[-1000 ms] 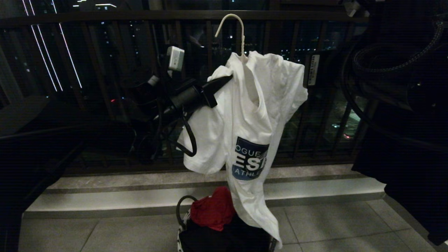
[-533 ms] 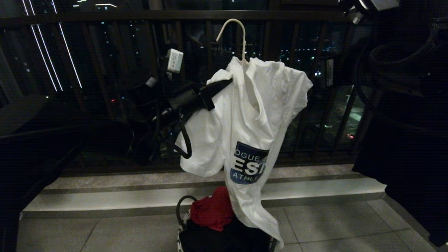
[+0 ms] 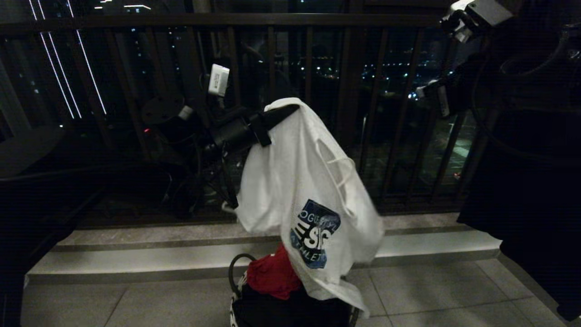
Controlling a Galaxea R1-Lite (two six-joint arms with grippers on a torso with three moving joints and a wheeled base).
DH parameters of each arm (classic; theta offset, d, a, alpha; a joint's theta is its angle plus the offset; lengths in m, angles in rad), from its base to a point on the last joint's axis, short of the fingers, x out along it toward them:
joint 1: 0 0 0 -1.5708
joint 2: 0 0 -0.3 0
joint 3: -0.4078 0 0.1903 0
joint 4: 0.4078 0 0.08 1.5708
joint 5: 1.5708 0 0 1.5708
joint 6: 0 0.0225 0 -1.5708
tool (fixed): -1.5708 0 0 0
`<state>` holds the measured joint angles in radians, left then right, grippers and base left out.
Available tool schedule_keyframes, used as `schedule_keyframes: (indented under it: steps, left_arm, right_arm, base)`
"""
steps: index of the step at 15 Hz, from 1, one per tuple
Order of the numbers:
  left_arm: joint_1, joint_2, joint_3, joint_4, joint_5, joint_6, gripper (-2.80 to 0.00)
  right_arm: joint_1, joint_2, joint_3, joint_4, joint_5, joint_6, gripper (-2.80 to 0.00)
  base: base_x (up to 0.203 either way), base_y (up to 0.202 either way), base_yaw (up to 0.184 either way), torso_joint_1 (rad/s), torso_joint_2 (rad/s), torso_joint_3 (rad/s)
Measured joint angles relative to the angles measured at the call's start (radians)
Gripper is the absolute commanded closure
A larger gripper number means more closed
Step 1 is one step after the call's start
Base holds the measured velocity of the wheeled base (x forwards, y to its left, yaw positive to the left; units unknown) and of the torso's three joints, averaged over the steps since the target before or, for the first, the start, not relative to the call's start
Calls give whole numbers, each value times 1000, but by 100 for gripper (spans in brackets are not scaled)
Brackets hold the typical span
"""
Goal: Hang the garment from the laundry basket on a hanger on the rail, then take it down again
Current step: Hang the clothes on the clothes rack
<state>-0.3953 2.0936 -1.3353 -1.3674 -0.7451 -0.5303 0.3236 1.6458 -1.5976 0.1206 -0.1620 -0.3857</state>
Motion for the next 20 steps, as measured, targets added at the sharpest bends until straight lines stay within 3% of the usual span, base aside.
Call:
schedule_keyframes:
  steps: [2,11,20]
  left_arm:
    - [0,4,0,-1,0,0,0]
    - [6,12,-6,1,2,0,0]
    - [8,12,-15,6,2,-3,0]
  right_arm:
    - [-31,-5,-7,78,101,-22,-280]
    - [-43,-34,207,-9,110,4,-280]
    - [-41,16,286,-1,133,196,-280]
  base:
    - [0,0,0,0,0,0]
    - [0,0,0,0,0,0]
    - [0,0,0,0,0,0]
